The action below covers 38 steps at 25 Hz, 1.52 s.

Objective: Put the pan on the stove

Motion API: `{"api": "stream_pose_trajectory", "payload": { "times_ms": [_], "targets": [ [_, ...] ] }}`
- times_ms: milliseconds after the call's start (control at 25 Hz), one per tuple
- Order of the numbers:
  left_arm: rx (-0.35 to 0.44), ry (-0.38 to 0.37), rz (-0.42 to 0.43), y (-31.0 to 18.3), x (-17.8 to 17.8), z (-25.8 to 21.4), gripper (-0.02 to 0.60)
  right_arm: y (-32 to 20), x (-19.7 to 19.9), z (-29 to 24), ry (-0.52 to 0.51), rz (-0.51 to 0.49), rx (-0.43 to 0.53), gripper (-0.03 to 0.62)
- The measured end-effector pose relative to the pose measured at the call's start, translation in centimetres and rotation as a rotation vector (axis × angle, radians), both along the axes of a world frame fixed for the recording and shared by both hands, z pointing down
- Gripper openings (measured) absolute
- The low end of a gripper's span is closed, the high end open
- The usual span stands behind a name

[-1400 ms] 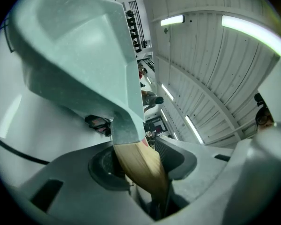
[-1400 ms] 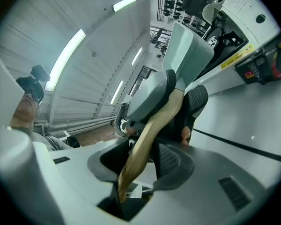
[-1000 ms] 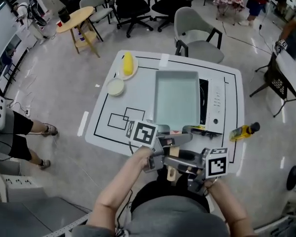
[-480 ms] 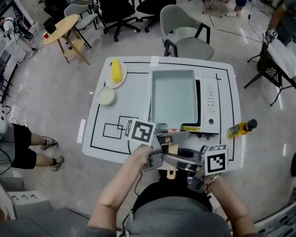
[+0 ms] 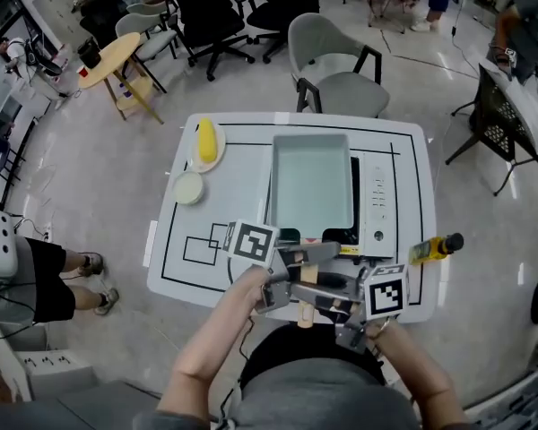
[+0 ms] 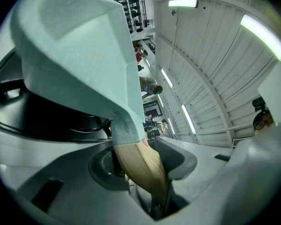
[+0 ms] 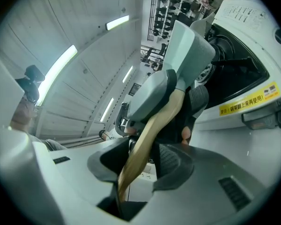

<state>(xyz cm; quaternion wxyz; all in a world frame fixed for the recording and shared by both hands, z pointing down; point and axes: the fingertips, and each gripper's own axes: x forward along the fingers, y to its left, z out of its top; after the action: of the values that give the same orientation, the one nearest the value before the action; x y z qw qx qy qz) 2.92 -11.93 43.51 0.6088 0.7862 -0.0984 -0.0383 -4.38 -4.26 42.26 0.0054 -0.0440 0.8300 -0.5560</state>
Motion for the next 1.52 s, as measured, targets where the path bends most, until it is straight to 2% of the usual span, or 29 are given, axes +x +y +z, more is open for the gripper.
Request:
{"api": "stream_pose_trajectory", "payload": {
  "times_ms": [600,840,1520],
  "targets": [
    [-0.029,0.044,0.073,-0.1,0.4,-0.3,0.163,-0.9,-0.3,0.0,-0.012,0.106,-0.022,0.156],
    [-0.033,0.024,0.092,0.0,0.2,0.2,0.163,-0.9,-0.4,0.1,-0.017,0.137,-0.033,0.158],
    [-0.084,0.011,0.081,-0.2,0.3,1.5,0.164,-1.2,-0.3,0.8,-0.045,0.154,-0.081,0.16]
  ]
}}
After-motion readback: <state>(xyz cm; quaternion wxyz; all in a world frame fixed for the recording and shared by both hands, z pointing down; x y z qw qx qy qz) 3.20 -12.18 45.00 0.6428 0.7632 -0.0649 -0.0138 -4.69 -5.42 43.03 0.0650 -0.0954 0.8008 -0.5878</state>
